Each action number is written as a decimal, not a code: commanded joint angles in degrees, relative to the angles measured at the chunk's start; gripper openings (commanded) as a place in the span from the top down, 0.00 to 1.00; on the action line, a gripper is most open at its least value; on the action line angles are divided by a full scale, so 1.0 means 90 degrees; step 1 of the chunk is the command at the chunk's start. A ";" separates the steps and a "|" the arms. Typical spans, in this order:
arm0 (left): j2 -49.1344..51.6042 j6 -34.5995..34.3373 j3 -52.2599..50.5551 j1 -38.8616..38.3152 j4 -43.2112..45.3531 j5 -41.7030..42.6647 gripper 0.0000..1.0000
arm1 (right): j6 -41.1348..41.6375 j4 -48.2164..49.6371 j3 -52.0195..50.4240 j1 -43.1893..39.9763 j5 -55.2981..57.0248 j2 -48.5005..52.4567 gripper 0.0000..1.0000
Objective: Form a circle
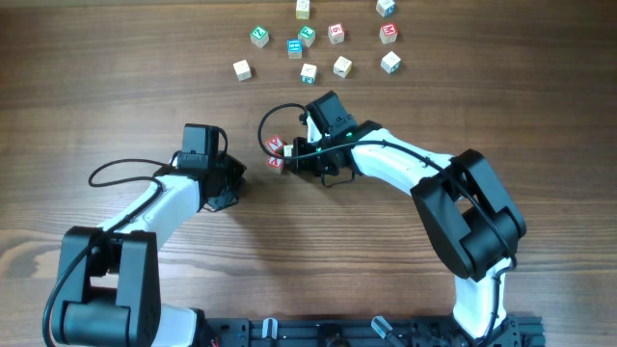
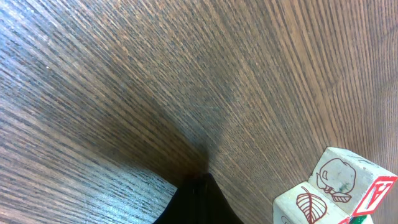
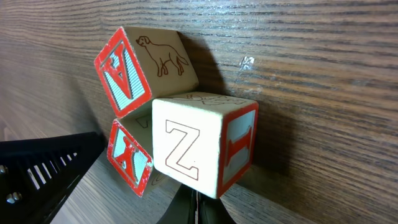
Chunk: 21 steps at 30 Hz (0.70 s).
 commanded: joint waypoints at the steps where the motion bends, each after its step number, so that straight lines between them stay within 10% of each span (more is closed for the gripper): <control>1: 0.0304 0.0151 -0.0287 0.0100 -0.0221 -0.0697 0.96 | -0.0107 0.0039 -0.0063 0.0015 -0.0007 0.0131 0.96; 21: 0.0304 0.0151 -0.0287 0.0100 -0.0221 -0.0697 0.96 | -0.0078 0.0044 -0.0063 0.0015 0.0097 0.0131 0.95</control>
